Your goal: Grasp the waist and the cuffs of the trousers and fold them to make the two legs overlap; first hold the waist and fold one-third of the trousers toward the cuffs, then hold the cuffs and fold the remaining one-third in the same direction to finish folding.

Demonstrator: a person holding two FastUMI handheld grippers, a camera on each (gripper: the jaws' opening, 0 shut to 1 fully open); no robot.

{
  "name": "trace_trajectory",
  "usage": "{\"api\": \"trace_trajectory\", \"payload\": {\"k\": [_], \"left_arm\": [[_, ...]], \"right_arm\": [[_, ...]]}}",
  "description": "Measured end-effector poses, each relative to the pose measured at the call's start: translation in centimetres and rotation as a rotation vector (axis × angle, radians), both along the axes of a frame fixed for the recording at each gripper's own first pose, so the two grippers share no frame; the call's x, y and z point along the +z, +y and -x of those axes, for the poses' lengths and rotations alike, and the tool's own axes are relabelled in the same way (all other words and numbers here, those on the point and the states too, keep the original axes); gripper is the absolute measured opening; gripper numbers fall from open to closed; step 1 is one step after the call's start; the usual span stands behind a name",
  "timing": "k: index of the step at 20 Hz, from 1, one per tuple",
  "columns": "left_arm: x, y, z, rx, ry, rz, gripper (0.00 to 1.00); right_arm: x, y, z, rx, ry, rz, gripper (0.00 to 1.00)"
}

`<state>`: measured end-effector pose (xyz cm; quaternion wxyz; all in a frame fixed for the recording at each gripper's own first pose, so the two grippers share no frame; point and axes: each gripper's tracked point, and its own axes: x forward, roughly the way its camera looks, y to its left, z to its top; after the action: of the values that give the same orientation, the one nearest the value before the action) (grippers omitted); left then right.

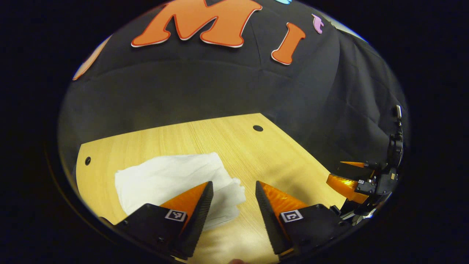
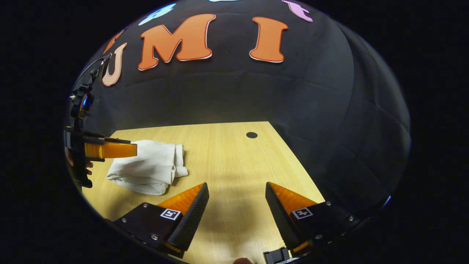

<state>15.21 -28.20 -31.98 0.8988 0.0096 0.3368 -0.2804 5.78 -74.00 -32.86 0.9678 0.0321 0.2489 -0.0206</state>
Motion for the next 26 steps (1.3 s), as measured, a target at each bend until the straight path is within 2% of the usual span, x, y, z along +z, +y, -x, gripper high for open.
{"api": "trace_trajectory", "payload": {"k": [2,3,7,12,13,15,17,18,22,26], "left_arm": [[2.1,2.4,0.1,0.035,-0.072,-0.02,0.95],[3.4,3.6,0.1,0.054,-0.113,-0.031,0.97],[9.2,9.1,1.3,0.147,-0.263,-0.053,0.97],[18.4,15.6,4.0,0.271,-0.487,-0.024,0.94],[19.8,16.4,4.8,0.295,-0.524,-0.014,0.96],[21.2,17.6,6.4,0.338,-0.569,0.007,0.96],[21.1,17.6,7.3,0.377,-0.606,0.039,0.94],[20.8,17.7,7.2,0.395,-0.622,0.051,0.96],[21.5,19.4,8.2,0.417,-0.634,0.121,0.96],[23.1,20.7,10.2,0.408,-0.665,0.136,0.96]], "right_arm": [[1.9,1.6,-0.8,0.021,-0.042,0.006,0.94],[3.0,2.2,-1.0,0.034,-0.066,0.023,0.94],[7.8,5.9,-1.4,0.087,-0.165,0.047,0.94],[14.0,10.7,-0.9,0.121,-0.293,0.056,0.94],[15.1,11.6,-0.6,0.121,-0.314,0.053,0.94],[17.4,13.6,0.3,0.13,-0.358,0.04,0.94],[19.4,15.6,1.1,0.137,-0.397,0.042,0.94],[20.5,16.5,1.6,0.137,-0.418,0.046,0.94],[23.5,19.9,3.9,0.143,-0.473,0.063,0.94],[24.8,22.9,6.5,0.155,-0.491,0.092,0.94]]}}
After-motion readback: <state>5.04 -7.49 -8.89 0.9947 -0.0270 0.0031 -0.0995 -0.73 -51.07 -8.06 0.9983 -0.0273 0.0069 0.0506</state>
